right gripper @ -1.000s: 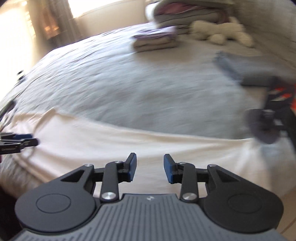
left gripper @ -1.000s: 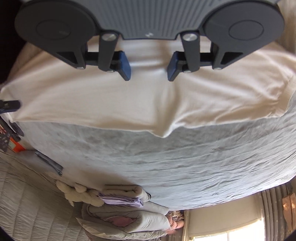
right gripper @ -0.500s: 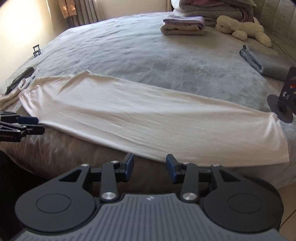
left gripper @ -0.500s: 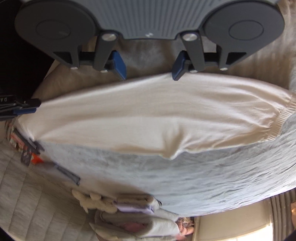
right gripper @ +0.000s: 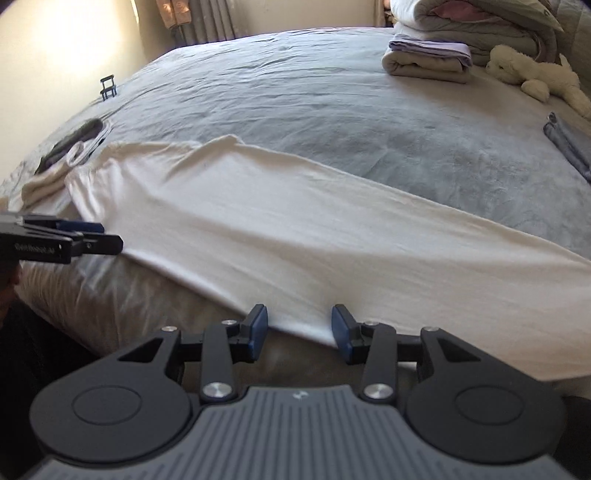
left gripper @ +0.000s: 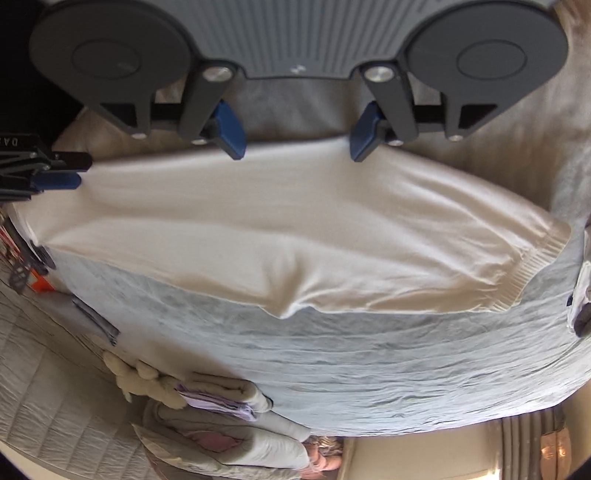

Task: Fold clothes

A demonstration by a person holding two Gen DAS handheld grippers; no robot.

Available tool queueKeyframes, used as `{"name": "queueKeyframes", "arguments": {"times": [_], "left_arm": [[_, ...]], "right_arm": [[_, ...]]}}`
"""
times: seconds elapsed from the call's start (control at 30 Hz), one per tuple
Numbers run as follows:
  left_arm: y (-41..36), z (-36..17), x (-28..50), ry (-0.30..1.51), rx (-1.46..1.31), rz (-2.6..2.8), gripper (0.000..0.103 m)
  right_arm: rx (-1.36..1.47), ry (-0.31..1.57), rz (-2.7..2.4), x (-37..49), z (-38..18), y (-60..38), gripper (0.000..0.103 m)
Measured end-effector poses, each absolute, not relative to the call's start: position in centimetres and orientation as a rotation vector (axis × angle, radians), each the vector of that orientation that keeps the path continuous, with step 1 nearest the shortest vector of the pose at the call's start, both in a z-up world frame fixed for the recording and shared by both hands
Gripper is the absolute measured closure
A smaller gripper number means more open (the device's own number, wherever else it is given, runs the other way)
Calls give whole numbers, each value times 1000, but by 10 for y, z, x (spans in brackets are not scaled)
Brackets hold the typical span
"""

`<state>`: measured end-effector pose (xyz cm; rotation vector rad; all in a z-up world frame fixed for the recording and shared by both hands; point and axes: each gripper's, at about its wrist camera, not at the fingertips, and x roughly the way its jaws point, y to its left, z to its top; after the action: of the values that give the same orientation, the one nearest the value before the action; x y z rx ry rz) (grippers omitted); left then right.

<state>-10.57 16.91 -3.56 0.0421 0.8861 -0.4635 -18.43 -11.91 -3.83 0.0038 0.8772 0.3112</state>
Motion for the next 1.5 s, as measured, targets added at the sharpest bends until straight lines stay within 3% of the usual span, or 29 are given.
{"name": "queueKeyframes", "arguments": {"times": [0.27, 0.9, 1.43, 1.47, 1.5], "left_arm": [[157, -13, -113, 828, -23, -512, 38], [11, -14, -122, 818, 40, -758, 38], [-27, -23, -124, 857, 90, -778, 38], [-28, -24, -123, 860, 84, -777, 38], [-28, -24, -122, 864, 76, -777, 38]], "right_arm": [[41, 851, 238, -201, -20, -158, 59], [291, 789, -196, -232, -18, -337, 58], [392, 822, -226, -208, -52, -371, 59], [389, 822, -224, -208, -52, -370, 60], [390, 821, -214, -208, -51, -369, 70]]}}
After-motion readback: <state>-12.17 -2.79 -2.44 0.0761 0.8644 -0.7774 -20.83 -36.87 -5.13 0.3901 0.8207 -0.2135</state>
